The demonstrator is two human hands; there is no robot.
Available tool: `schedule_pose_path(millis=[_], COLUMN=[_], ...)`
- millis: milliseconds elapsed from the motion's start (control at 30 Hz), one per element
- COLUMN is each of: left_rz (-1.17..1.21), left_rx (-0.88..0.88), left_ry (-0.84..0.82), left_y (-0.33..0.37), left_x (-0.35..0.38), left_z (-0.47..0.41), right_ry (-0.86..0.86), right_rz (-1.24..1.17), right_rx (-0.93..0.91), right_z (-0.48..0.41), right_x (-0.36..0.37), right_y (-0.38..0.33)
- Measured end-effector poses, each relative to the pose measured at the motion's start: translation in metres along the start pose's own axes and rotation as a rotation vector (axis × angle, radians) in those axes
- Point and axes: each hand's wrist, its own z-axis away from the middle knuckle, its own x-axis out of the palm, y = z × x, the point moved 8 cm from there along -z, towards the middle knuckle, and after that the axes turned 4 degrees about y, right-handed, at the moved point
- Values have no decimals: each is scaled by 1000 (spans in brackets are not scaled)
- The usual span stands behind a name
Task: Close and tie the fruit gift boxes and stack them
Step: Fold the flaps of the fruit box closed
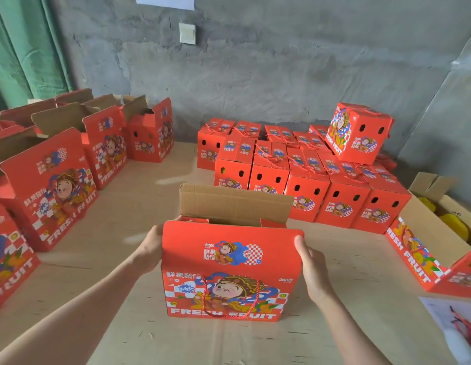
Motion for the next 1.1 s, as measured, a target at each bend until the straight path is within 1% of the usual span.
schedule_pose_path(millis=[67, 100, 167, 200, 267, 333, 400, 433, 500, 533, 567, 633, 700, 733, 767, 833, 900, 967, 1033, 1100], left_rz=[73, 136, 207, 176, 12, -162, -407, -533, -706, -778, -850, -1009, -1165, -1230, -1286, -1357, -1387, -1421, -1451, -1510], left_rx=[-24, -51, -79, -54, 67, 219, 366, 427, 484, 484, 484, 513, 579, 614, 648, 655, 646, 640, 629, 625], left_ry=[25, -9, -80, -84, -23, 22, 63, 75, 48, 40, 55, 126, 169, 163, 137, 19, -76, -131, -198, -304], left_y=[-3, -5, -5, -4, 0, 8, 17, 18, 20, 19, 18, 23, 31, 34, 35, 31, 25, 21, 15, 8], left_x=[-3, -2, 1, 2, 0, 5, 8, 9, 13, 15, 16, 18, 24, 29, 36, 47, 56, 62, 69, 78], left_z=[-4, -5, -9, -11, -10, -4, -2, -3, -4, -4, -4, 0, 8, 12, 15, 20, 22, 23, 24, 27], right_ry=[90, 126, 184, 203, 219, 211, 166, 151, 133, 105, 57, -92, -234, -298, -365, -484, -497, -484, -508, -542], right_rz=[-6, -1, -3, -8, 65, 245, 415, 505, 675, 755, 829, 971, 1041, 1063, 1071, 1071, 1101, 1113, 1090, 1072], right_rx=[53, 58, 17, -15, -90, -205, -301, -335, -456, -501, -506, -474, -452, -453, -454, -448, -486, -515, -477, -428], right_z=[-2, -4, -6, -8, -12, -15, -15, -14, -13, -12, -12, -7, 1, 5, 7, 9, 6, 3, 1, -2], right_x=[-3, -5, -3, -2, -2, 3, 12, 15, 20, 24, 30, 44, 55, 59, 62, 65, 66, 70, 77, 86], right_y=[0, -1, -7, -8, -10, -18, -22, -26, -35, -39, -40, -38, -31, -27, -23, -18, -18, -20, -22, -25])
